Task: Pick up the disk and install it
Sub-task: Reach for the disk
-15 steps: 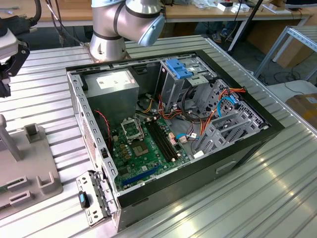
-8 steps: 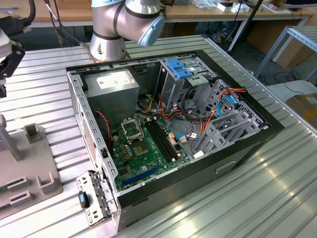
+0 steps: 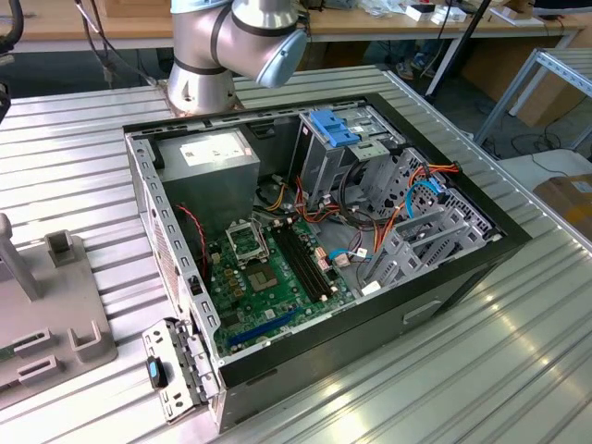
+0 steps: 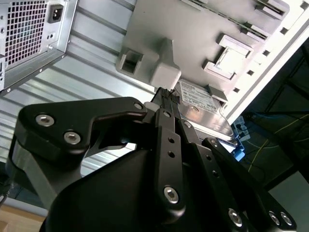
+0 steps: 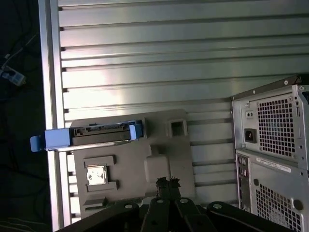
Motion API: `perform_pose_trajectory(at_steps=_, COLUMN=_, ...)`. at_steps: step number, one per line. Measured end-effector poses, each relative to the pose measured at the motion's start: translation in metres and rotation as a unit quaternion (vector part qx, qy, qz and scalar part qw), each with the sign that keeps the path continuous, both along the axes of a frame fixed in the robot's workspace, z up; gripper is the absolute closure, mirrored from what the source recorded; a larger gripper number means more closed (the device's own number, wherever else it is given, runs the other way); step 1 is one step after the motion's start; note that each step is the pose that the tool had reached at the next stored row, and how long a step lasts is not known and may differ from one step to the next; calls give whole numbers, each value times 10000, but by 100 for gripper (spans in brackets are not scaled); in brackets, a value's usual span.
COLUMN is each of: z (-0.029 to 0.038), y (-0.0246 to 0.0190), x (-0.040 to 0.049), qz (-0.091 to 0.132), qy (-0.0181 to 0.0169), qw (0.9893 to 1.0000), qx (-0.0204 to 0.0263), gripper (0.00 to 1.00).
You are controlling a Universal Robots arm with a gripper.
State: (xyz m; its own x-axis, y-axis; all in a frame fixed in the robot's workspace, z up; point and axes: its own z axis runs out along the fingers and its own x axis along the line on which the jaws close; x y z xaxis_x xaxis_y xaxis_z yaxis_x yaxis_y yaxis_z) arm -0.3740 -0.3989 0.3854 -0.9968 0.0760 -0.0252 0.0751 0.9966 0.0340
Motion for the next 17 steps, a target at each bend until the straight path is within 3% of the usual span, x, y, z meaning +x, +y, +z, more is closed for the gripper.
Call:
perform_pose_trajectory(at_steps=1, z=-2, y=0, x=-62, qz=0, qy=0, qw=10000, qx=0, gripper=89)
perform_pose_trajectory(at_steps=11, z=-14, y=0, x=-344, qz=0, qy=0, qw=10000, qx=0, gripper=89)
perform_pose_trajectory(at_steps=17, z=-24, y=0, x=-568, qz=0, qy=0, qw=10000, qx=0, gripper=89)
